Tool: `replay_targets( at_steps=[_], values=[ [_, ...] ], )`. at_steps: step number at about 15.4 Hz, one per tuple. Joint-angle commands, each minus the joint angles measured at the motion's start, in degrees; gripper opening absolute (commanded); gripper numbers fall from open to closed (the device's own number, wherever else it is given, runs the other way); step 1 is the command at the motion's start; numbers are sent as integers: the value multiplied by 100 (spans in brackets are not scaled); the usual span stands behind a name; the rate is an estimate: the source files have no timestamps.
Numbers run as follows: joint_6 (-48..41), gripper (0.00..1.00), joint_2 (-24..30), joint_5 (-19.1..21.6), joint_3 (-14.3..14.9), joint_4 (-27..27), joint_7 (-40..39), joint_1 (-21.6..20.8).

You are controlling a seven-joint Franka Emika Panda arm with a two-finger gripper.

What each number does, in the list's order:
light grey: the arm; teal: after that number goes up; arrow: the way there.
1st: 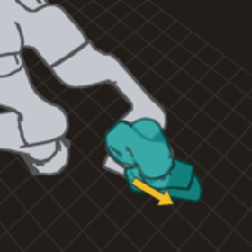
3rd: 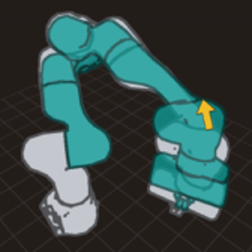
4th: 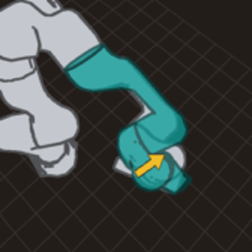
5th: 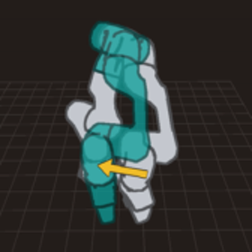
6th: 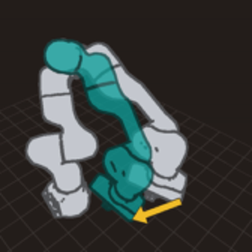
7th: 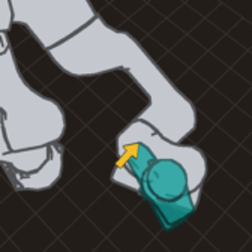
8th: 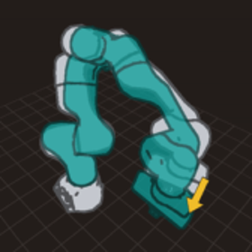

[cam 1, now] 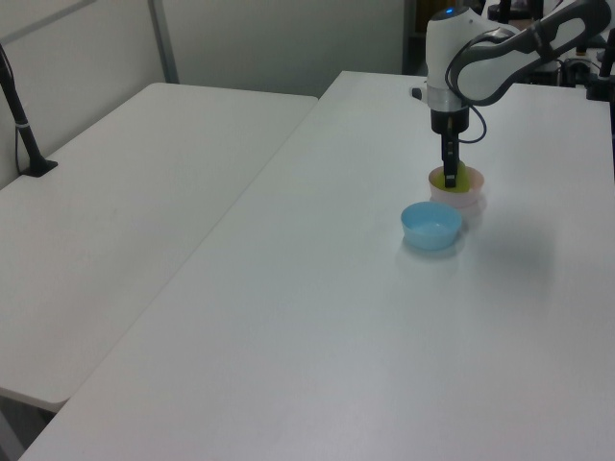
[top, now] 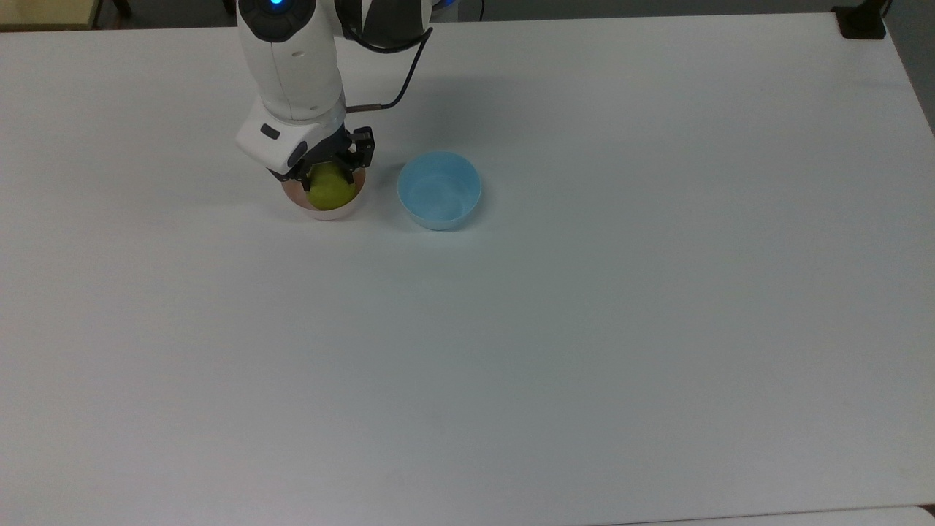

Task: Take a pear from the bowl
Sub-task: 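Lift the pear out of the pink bowl and carry it sideways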

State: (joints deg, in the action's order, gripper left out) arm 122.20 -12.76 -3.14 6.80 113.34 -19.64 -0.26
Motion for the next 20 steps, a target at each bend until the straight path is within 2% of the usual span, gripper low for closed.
replay_targets(
  at_steps=[1, 6, 12, 14, 20],
  values=[
    [-801, 31, 414, -55, 32, -285, 110, -53],
    [-1462, 31, 450, -20, 67, -971, 66, 122],
    [-1375, 31, 389, -47, 94, -1059, -592, 684],
    [-1252, 31, 170, -55, 94, -1252, -926, 1070],
    [-365, 32, -560, -82, 102, -1297, -1016, 1573]
  ],
)
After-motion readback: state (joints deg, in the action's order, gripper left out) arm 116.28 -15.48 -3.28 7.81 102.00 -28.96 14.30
